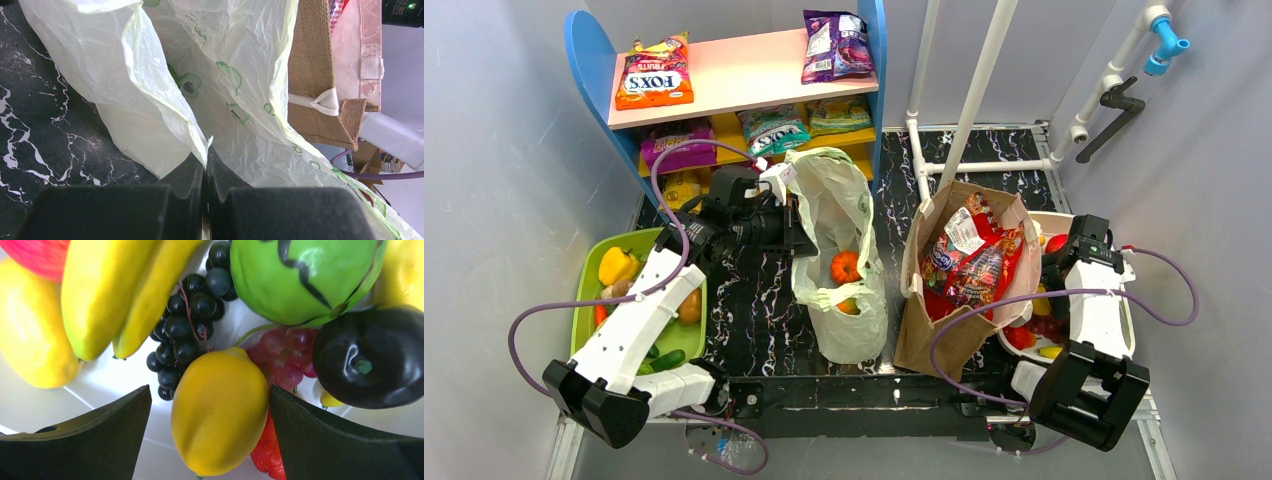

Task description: Place the food into the grocery bag and tie it

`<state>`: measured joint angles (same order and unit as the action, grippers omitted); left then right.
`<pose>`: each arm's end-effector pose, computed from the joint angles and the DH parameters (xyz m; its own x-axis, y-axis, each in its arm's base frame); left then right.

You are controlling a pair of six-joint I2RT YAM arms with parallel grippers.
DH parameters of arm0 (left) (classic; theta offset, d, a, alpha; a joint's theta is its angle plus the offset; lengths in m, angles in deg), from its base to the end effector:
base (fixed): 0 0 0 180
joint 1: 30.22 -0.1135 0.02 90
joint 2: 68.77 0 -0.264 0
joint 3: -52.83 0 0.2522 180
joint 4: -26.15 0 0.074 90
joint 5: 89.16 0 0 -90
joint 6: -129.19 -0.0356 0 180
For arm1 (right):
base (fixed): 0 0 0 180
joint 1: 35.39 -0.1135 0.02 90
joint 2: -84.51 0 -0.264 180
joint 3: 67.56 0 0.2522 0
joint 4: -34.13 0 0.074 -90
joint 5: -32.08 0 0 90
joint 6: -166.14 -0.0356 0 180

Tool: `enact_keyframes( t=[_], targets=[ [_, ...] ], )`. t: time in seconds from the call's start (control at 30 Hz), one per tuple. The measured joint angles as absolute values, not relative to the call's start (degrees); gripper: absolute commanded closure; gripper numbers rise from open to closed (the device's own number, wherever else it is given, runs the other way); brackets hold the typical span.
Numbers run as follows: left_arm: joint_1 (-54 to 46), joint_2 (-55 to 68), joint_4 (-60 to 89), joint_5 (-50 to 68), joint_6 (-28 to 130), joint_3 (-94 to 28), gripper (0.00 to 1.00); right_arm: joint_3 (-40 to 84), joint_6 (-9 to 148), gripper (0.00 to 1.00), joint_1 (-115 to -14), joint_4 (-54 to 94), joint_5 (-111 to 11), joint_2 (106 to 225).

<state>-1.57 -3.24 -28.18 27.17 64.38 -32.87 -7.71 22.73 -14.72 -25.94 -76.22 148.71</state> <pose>0.1987 -0.1265 0.3813 -0.7659 -0.0162 -0.6428 0.4706 0.6671 -0.5776 0.1861 -0.0822 0.2348 -0.1321 0.8646 -0.4848 0.9530 0.2453 0.1779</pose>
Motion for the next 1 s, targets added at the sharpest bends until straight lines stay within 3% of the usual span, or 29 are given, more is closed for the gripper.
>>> enact_keyframes(
  t=[0.33, 0.47, 0.53, 0.57, 0.6, 0.77, 0.83, 1.0],
  targets=[
    [-1.6, -3.2, -27.9, 27.2, 64.3, -32.8, 1.00, -10.6, 25.0, 0.05, -14.7, -25.6, -71.0, 148.1],
    [-1.6, -3.2, -28.0, 27.0, 64.3, -32.3, 1.00, -10.6, 25.4, 0.19, -14.7, -24.8, -70.8, 148.7],
    [-1.6, -3.3, -28.0, 26.8, 64.2, -32.1, 1.00, -10.6, 25.6, 0.42, -14.7, -24.5, -71.0, 148.7],
    [-1.6, -3.3, -28.1, 26.7, 64.2, -32.0, 1.00, -10.6, 25.8, 0.59, -14.7, -24.4, -71.1, 148.7],
    [-1.6, -3.3, -28.3, 26.5, 64.0, -32.0, 1.00, -10.6, 26.0, 0.66, -14.7, -24.3, -71.1, 148.6],
    [-1.6, -3.3, -28.8, 25.4, 63.2, -32.0, 1.00, -10.6, 26.8, 0.69, -14.7, -23.5, -71.5, 145.7],
    [-1.6, -3.3, -28.9, 25.0, 63.0, -32.0, 1.00, -10.5, 27.0, 0.76, -14.7, -23.1, -71.8, 143.0],
    [-1.6, -3.3, -29.3, 24.2, 62.8, -32.0, 1.00, -8.5, 28.4, 0.77, -14.7, -23.1, -71.3, 137.4]
  ],
)
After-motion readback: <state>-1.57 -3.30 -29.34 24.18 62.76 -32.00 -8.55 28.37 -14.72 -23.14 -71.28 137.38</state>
